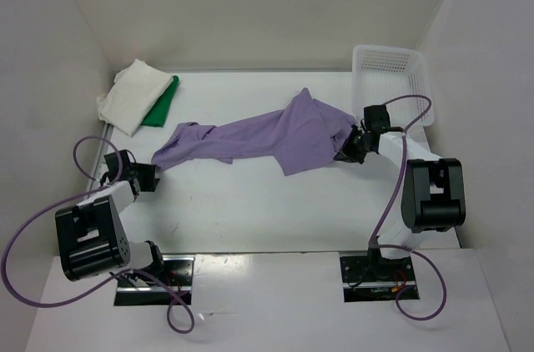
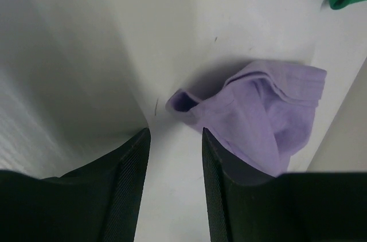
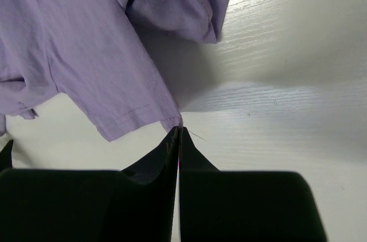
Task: Fold and stack the t-shirts
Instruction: Flatten out the tshirt
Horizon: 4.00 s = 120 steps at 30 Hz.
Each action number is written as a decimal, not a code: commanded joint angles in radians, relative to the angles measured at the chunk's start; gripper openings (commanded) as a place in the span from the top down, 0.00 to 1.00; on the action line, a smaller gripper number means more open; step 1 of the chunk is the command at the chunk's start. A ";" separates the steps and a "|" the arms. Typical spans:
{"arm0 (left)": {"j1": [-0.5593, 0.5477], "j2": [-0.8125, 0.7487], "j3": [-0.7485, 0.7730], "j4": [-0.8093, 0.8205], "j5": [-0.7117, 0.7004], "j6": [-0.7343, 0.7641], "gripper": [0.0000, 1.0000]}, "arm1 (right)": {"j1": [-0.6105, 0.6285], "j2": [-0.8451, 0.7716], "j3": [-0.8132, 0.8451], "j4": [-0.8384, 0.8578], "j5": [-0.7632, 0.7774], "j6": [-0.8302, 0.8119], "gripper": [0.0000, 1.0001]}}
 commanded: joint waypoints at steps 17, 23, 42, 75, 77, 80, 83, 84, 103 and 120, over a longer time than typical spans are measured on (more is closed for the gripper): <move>0.005 0.158 0.108 0.079 -0.025 0.006 0.77 | 0.016 -0.010 -0.016 0.035 -0.011 -0.016 0.96; 0.005 0.086 0.145 0.025 -0.045 0.046 0.98 | 0.016 -0.046 -0.016 0.014 -0.002 -0.016 0.96; -0.050 -0.175 0.852 -0.393 0.400 0.397 1.00 | 0.144 -0.456 0.697 -0.472 0.191 0.012 1.00; -0.129 0.380 1.411 -0.205 0.251 0.316 1.00 | 0.010 0.472 1.866 -0.237 0.017 0.148 1.00; -0.115 0.405 1.502 -0.229 0.262 0.307 1.00 | -0.010 0.426 1.900 -0.206 0.007 0.171 1.00; -0.064 0.416 1.567 -0.191 0.303 0.247 1.00 | -0.037 0.330 1.893 -0.120 -0.020 0.205 1.00; -0.035 0.405 1.609 -0.182 0.304 0.238 1.00 | -0.068 0.254 1.826 -0.071 -0.032 0.219 1.00; -0.035 0.394 1.609 -0.182 0.304 0.247 1.00 | -0.068 0.254 1.826 -0.096 -0.060 0.219 1.00; -0.035 -0.101 0.482 -0.232 0.193 0.483 1.00 | 0.001 -0.451 0.072 -0.257 0.053 -0.008 1.00; -0.017 -0.298 0.325 -0.586 0.216 0.522 1.00 | 0.065 -0.797 0.009 -0.720 0.030 0.102 1.00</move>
